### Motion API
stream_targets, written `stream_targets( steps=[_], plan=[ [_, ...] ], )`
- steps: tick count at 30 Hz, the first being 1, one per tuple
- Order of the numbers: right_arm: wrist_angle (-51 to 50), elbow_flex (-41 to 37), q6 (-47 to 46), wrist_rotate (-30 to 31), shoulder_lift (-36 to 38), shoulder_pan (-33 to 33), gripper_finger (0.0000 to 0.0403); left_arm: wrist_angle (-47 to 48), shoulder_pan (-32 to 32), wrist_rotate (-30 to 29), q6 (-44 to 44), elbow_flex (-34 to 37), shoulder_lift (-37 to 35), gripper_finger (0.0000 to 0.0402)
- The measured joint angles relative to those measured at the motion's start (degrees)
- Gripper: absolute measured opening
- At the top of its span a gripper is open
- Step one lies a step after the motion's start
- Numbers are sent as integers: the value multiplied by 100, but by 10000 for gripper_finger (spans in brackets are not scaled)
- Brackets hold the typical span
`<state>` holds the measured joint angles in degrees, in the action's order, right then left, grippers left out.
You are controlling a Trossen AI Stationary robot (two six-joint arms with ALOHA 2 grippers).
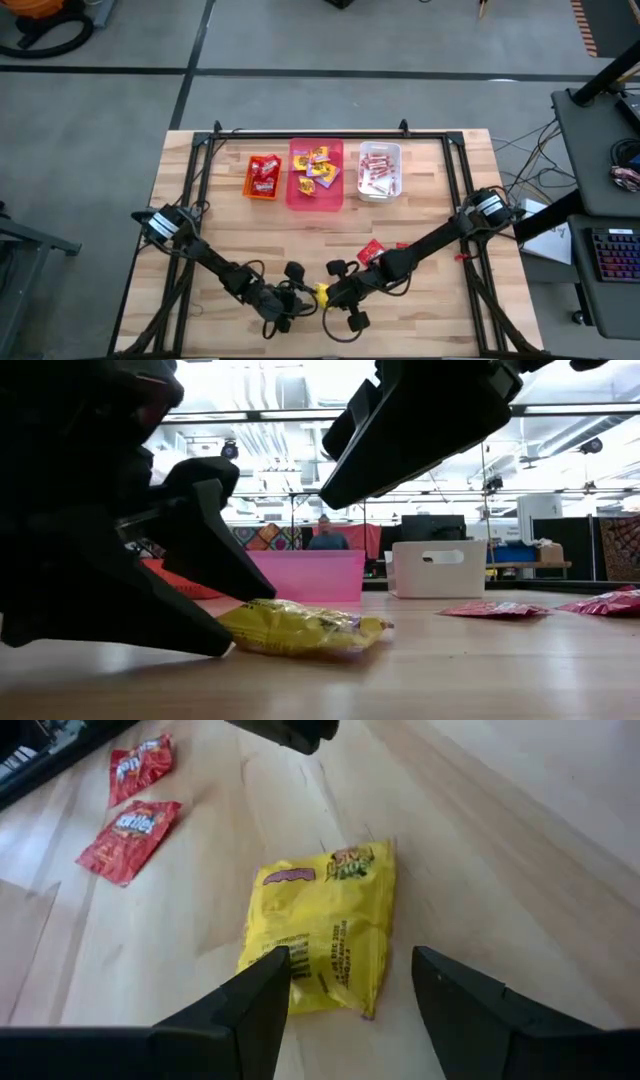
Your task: Organize candy in baskets
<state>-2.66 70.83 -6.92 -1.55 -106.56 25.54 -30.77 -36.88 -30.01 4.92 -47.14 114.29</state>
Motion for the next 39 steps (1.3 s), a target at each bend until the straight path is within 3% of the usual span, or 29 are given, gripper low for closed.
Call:
stream_targets(
  steps=[6, 16, 26, 33, 39],
  plan=[
    [-11, -10, -95, -50, 4, 2, 8, -25, 50, -38, -72, -6, 116, 161],
    [-50, -35, -74, -63, 40, 7, 8, -26, 82, -331, -495, 7, 116, 9],
    [-286, -37, 298, 145, 773, 55, 8, 14, 80, -548, -1352, 464, -739, 1],
    [-164, -105, 778, 1408, 1178, 231, 8, -1068, 78, -702, -2051, 1304, -1846, 0],
    [130, -209, 1105, 2436, 1187, 308, 8, -2050, 63, -672, -3202, 2020, -2644, 0]
  ],
)
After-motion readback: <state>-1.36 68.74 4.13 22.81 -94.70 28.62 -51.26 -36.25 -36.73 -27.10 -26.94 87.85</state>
